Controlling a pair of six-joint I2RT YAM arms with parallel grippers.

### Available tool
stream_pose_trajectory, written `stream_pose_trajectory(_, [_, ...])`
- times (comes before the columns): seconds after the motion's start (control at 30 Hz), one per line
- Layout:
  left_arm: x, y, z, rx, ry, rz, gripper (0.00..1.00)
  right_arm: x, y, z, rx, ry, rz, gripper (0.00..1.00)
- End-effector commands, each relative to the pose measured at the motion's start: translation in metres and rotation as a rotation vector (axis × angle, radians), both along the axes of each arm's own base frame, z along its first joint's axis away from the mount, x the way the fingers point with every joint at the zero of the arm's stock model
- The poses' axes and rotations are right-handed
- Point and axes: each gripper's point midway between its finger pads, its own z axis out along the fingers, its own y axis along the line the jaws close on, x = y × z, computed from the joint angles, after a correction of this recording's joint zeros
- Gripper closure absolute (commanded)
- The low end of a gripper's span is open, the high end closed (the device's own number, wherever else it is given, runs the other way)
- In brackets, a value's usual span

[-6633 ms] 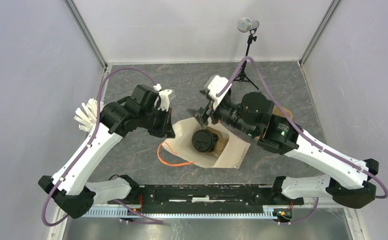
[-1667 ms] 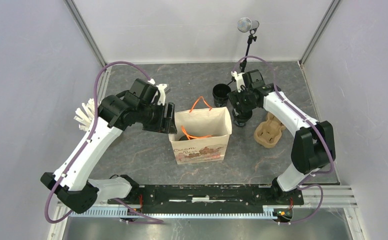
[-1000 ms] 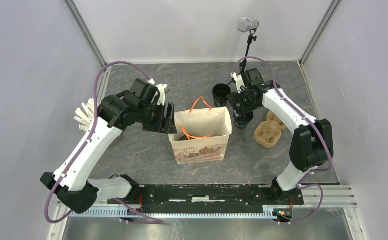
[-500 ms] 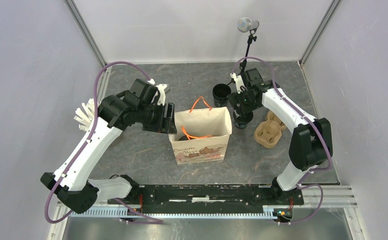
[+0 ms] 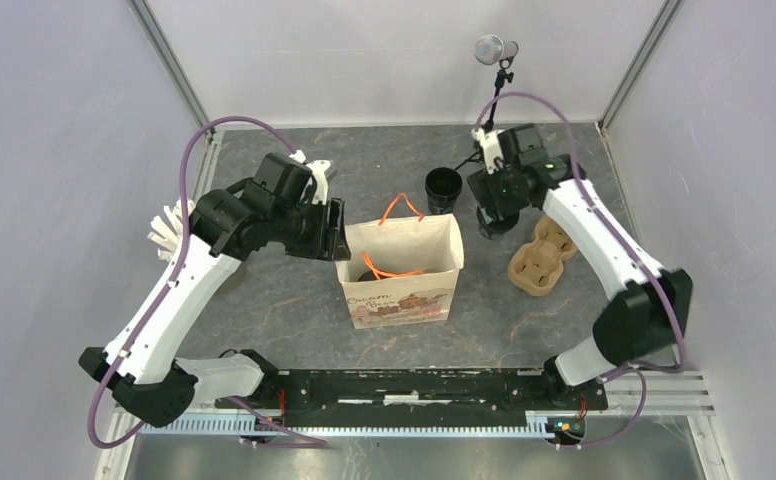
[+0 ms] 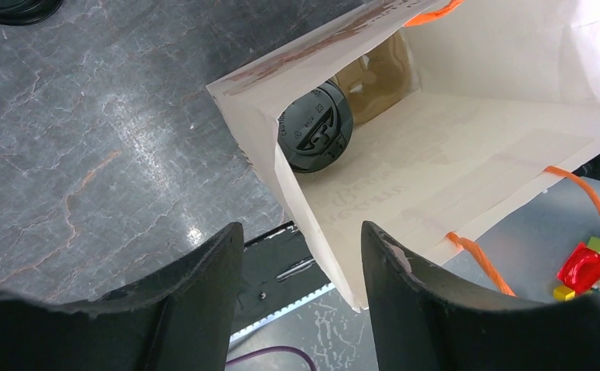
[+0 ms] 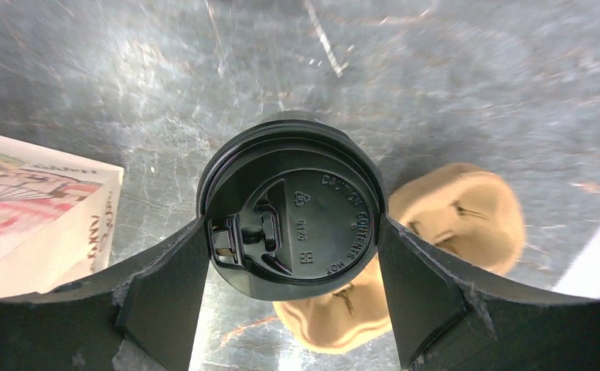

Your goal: Pack the takeout coffee

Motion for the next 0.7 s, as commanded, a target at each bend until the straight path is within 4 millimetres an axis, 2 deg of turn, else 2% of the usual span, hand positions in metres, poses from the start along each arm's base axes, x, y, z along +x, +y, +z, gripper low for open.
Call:
stream_pose_trajectory(0.0, [0.009,-0.004,0.023,-0.057,-0.069,0.032,0.36,0.0,-0.006,0.121,0.046,-0.319,0.014,0.31])
stream_pose_trajectory(0.13, [0.008,-0.002,0.028,-0.065,-0.073,0.052,0.35,-0.025,0.009,0.207,0.144,-0.565,0.126,0.32])
stream_pose_trajectory(0.27, [0.008,-0.001,0.027,-0.059,-0.053,0.068,0.36,-0.06,0.035,0.265,0.302,-0.711,0.261,0.33])
stream_pose_trajectory(0.4, [0.007,-0.002,0.027,-0.064,-0.039,0.075,0.37,-0.093,0.058,0.292,0.43,-0.744,0.418,0.34])
stream_pose_trajectory(0.5, [0.006,-0.001,0.028,-0.064,-0.023,0.086,0.38,-0.128,0.081,0.3,0.537,-0.786,0.611,0.34])
stream_pose_trajectory(0.57, [0.005,-0.002,0.027,-0.063,-0.006,0.089,0.4,-0.14,0.083,0.305,0.584,-0.81,0.634,0.34])
stream_pose_trajectory(0.67, [0.006,-0.004,0.024,-0.066,0.007,0.095,0.41,-0.152,0.09,0.299,0.624,-0.755,0.684,0.34])
